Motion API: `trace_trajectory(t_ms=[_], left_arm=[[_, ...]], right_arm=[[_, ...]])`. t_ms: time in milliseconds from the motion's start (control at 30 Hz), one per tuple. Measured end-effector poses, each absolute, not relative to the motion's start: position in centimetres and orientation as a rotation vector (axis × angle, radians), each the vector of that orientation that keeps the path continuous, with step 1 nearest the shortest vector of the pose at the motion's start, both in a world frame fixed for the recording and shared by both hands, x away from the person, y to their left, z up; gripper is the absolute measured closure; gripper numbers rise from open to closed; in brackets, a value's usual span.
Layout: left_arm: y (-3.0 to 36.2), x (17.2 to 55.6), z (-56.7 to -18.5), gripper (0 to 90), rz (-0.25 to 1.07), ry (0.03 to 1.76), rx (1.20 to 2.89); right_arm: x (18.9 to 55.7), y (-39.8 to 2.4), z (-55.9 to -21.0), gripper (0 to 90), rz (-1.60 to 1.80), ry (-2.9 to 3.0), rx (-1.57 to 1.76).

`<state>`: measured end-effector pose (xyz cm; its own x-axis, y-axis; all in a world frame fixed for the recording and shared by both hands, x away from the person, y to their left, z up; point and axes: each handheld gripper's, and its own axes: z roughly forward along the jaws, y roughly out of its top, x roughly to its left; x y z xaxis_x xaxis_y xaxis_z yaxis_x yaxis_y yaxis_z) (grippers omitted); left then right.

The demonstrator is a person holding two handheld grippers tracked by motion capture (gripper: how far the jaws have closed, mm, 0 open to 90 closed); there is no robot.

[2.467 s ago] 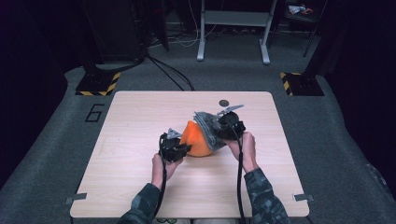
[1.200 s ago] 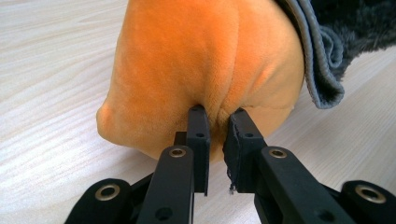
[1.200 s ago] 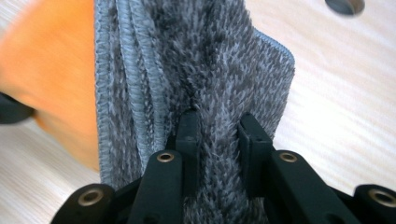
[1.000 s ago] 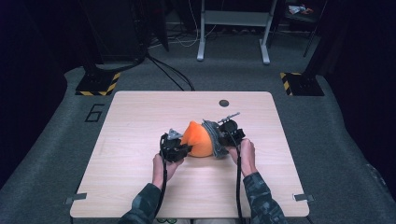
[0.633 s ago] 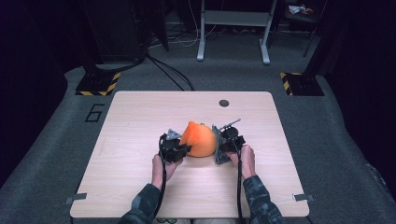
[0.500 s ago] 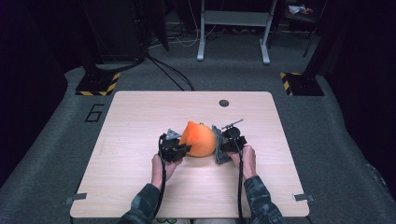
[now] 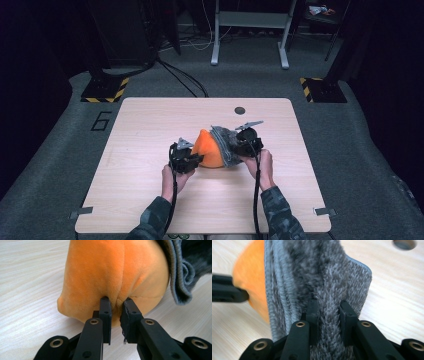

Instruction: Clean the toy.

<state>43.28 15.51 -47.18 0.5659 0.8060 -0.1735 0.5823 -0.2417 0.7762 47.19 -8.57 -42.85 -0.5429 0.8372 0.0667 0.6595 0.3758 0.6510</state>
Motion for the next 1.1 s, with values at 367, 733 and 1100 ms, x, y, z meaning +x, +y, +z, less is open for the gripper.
trace_trajectory(t_ms=[367,733,1100], left_arm=[[16.1,43.5,-47.1,59.6,0.344,1.106,1.973],[14.9,44.1,-47.7,44.8,0.433,1.058,2.075],[14.8,44.1,-47.4,78.8,0.43,1.079,2.063]], right_arm=[[47.8,-8.1,-43.7,73.8,0.887,2.345,1.315],[48.5,-8.1,-43.7,73.7,0.887,2.335,1.316],[48.3,-8.7,-43.5,73.3,0.937,2.281,1.347]])
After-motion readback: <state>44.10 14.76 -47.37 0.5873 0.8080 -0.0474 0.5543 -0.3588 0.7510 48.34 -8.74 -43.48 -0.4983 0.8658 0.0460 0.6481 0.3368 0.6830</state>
